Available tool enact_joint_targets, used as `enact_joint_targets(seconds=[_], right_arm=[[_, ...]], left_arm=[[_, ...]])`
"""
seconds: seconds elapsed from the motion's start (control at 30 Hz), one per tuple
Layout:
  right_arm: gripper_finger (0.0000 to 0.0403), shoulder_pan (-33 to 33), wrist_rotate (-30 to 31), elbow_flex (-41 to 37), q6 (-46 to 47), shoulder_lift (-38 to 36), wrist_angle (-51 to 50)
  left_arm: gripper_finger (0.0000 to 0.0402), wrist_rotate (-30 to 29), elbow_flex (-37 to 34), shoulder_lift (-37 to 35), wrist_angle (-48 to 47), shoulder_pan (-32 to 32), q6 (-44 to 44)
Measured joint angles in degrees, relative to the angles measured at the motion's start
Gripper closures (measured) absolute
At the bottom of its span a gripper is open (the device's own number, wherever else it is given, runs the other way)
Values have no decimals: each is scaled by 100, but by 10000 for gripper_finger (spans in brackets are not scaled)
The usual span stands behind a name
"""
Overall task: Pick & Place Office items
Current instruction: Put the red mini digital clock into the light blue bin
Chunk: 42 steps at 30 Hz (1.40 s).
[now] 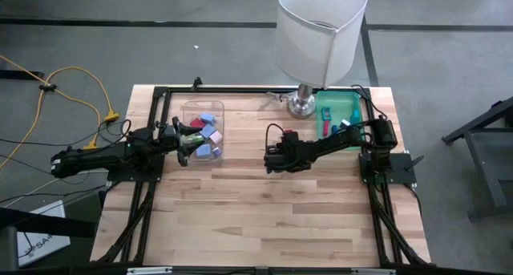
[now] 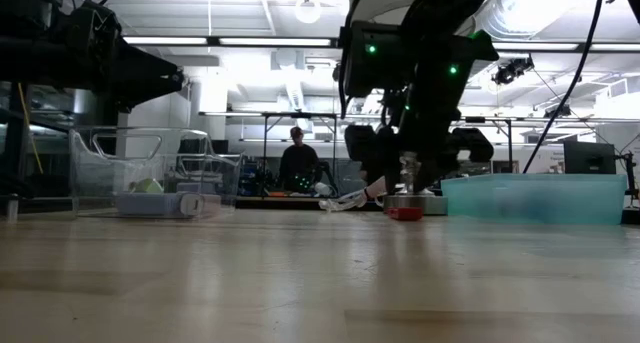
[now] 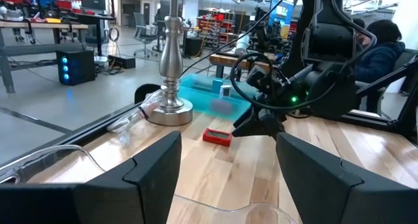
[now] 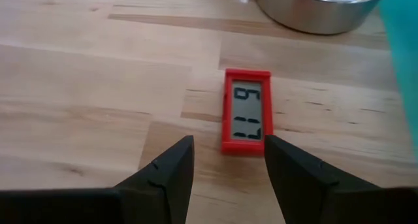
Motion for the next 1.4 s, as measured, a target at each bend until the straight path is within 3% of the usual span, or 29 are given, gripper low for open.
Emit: enact_joint_targets(seconds=[0.7, 1.1, 1.23, 1.4], right_arm=[[229, 11, 4, 2, 0, 0, -83], [155, 11, -123, 2, 26, -4, -87], [149, -4, -479, 4, 230, -4, -220], [149, -6, -503, 4, 278, -4, -233]], left_arm=[[158, -15, 0, -1, -1, 1, 0], [158, -13, 0, 0, -3, 1, 0], [158, -13, 0, 1, -3, -1, 0], [158, -11, 0, 0, -3, 0, 0]])
